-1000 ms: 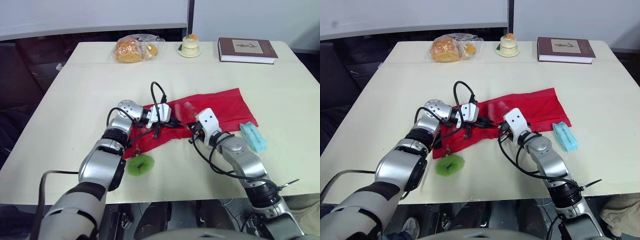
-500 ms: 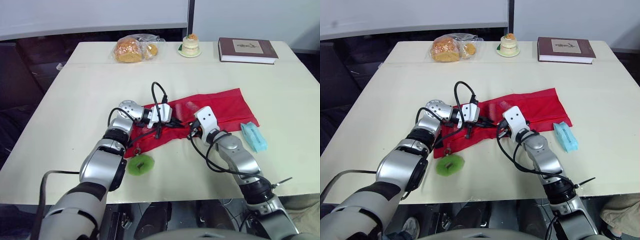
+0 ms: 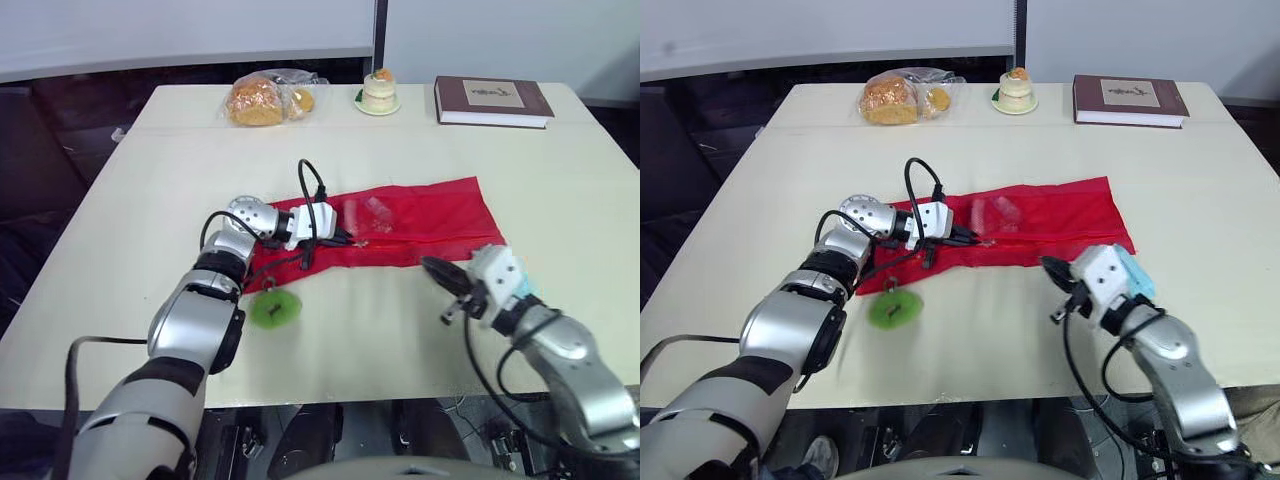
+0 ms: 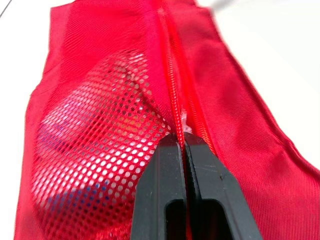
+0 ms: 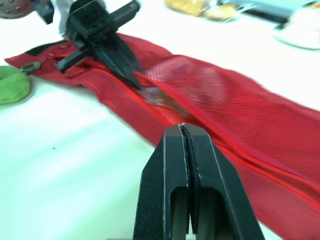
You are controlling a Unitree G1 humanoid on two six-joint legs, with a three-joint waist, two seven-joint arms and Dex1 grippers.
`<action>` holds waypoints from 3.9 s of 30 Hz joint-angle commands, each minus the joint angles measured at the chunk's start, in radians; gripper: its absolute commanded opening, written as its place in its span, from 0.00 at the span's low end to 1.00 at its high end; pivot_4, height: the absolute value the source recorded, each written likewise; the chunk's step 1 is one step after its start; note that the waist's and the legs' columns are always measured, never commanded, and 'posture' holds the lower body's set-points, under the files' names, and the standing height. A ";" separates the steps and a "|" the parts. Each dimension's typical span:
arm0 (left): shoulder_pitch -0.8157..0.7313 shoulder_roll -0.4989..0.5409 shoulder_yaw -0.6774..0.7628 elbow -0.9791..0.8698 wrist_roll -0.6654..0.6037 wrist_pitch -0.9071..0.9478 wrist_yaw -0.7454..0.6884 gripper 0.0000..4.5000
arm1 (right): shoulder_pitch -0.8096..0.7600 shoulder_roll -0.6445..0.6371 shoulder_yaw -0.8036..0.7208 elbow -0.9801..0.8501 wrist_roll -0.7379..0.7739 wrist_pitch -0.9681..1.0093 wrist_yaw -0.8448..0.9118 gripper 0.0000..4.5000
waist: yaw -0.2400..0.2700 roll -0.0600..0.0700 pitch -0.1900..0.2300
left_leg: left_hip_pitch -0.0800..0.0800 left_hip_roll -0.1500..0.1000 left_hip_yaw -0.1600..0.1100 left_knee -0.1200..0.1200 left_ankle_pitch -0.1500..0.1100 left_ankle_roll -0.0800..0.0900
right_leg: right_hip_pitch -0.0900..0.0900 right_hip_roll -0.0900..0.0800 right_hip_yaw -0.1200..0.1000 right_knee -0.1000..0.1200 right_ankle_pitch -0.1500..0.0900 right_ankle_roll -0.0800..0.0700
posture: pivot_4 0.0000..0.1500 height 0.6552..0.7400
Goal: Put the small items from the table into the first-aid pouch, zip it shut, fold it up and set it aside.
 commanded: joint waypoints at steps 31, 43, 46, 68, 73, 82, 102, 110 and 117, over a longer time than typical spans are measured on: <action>-0.022 0.070 0.125 -0.152 -0.157 0.222 -0.186 0.92 | 0.328 -0.188 -0.632 -0.124 0.555 -0.036 0.251 1.00 | 0.007 -0.002 0.001 | 0.003 0.001 -0.001 0.001 -0.003 0.004 | 0.006 0.000 -0.003 -0.003 0.000 0.000 | 1.00 0.87; 0.025 -0.171 0.026 -0.268 -0.068 0.278 0.091 1.00 | 0.341 -0.162 -0.586 -0.150 0.490 -0.029 0.148 1.00 | 0.010 -0.002 0.001 | 0.003 0.001 -0.003 0.002 -0.002 0.004 | 0.007 0.000 -0.003 -0.004 0.000 0.000 | 1.00 0.87; -0.008 -0.233 -0.016 -0.198 -0.001 0.251 0.198 1.00 | 0.358 -0.153 -0.568 -0.179 0.454 -0.022 0.098 1.00 | 0.014 -0.002 0.001 | 0.003 0.001 -0.003 0.002 -0.002 0.004 | 0.008 0.000 -0.003 -0.004 0.000 0.000 | 1.00 0.87; -0.169 -0.386 -0.090 0.054 0.182 0.237 0.508 1.00 | 0.398 -0.076 -0.481 -0.267 0.274 -0.012 -0.100 1.00 | 0.029 -0.002 0.001 | 0.003 0.000 -0.002 0.002 -0.002 0.004 | 0.008 0.000 -0.002 -0.005 0.001 0.002 | 1.00 0.87; -0.163 -0.382 -0.091 0.055 0.186 0.248 0.499 0.88 | 0.392 -0.078 -0.480 -0.266 0.265 -0.008 -0.106 1.00 | 0.029 -0.002 0.001 | 0.003 0.000 -0.002 0.002 -0.002 0.004 | 0.008 0.000 -0.002 -0.005 0.001 0.002 | 1.00 0.87; -0.123 -0.356 -0.073 0.053 0.174 0.262 0.469 0.04 | 0.376 -0.090 -0.477 -0.247 0.249 -0.001 -0.101 1.00 | 0.028 -0.002 0.001 | 0.003 0.000 -0.002 0.002 -0.002 0.004 | 0.008 0.000 -0.002 -0.005 0.001 0.002 | 1.00 0.87; -0.124 -0.377 -0.035 0.014 0.127 0.225 0.392 0.02 | 0.184 -0.399 -0.314 0.300 0.078 -0.029 0.225 1.00 | 0.027 -0.002 0.001 | 0.004 0.000 0.001 0.001 -0.002 0.004 | 0.009 0.000 -0.001 -0.008 0.003 0.004 | 1.00 0.87; -0.127 -0.386 -0.034 0.003 0.122 0.224 0.386 0.02 | -0.105 -0.383 -0.156 0.587 0.045 -0.118 0.348 1.00 | 0.031 -0.001 0.001 | 0.004 0.000 0.002 0.002 -0.001 0.002 | 0.009 -0.001 0.001 -0.009 0.004 0.005 | 1.00 0.87; -0.127 -0.387 -0.034 -0.002 0.117 0.225 0.386 0.00 | -0.137 -0.411 -0.115 0.689 0.013 -0.167 0.434 0.95 | 0.029 0.000 0.001 | 0.003 -0.001 0.001 0.002 -0.001 0.002 | 0.009 -0.001 0.001 -0.009 0.004 0.005 | 1.00 0.87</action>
